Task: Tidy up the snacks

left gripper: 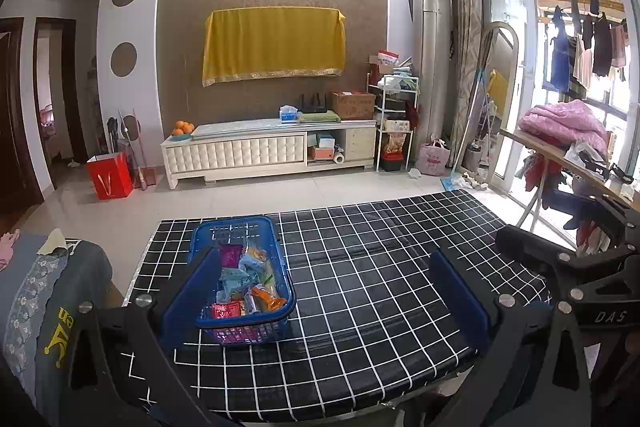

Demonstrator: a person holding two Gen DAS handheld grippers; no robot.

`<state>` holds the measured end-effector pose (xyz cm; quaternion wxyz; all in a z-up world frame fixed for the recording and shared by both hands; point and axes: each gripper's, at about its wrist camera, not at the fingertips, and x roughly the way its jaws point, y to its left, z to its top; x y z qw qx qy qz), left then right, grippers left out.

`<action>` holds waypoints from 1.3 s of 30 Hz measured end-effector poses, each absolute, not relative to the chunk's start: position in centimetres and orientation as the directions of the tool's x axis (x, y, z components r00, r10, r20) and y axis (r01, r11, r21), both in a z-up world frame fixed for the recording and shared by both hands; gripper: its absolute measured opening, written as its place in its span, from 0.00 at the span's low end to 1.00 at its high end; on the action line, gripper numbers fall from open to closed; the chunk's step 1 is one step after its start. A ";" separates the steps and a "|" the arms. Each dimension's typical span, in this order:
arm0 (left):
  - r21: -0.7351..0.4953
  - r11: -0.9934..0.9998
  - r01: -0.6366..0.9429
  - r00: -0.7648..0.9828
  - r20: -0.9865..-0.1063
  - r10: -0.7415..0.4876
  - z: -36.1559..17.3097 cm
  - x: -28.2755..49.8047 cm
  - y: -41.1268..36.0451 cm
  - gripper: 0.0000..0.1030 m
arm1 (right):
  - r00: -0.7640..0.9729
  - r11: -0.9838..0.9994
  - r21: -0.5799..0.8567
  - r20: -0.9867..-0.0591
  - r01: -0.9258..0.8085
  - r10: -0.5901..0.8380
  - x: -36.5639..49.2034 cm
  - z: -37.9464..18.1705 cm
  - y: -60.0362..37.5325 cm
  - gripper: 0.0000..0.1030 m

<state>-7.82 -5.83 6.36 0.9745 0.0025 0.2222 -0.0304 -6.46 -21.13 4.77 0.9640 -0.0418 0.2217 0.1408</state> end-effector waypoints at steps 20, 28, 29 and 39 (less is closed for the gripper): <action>-0.012 0.998 0.058 0.899 -0.435 -0.057 6.4 -7.8 -5.6 1.00 | 0.854 0.955 -0.012 -0.452 -0.296 0.259 -6.4 4.9 -20.9 1.00; -0.004 0.998 0.060 0.895 -0.442 -0.056 6.2 -7.9 -5.6 1.00 | 0.855 0.956 -0.018 -0.454 -0.292 0.252 -6.2 4.8 -20.7 1.00; -0.004 0.998 0.060 0.896 -0.441 -0.055 6.2 -7.9 -5.6 1.00 | 0.855 0.956 -0.020 -0.454 -0.292 0.252 -6.2 4.8 -20.7 1.00; 0.000 0.999 0.054 0.898 -0.437 -0.049 6.2 -8.1 -5.9 1.00 | 0.854 0.956 -0.021 -0.456 -0.292 0.251 -6.3 4.6 -20.5 1.00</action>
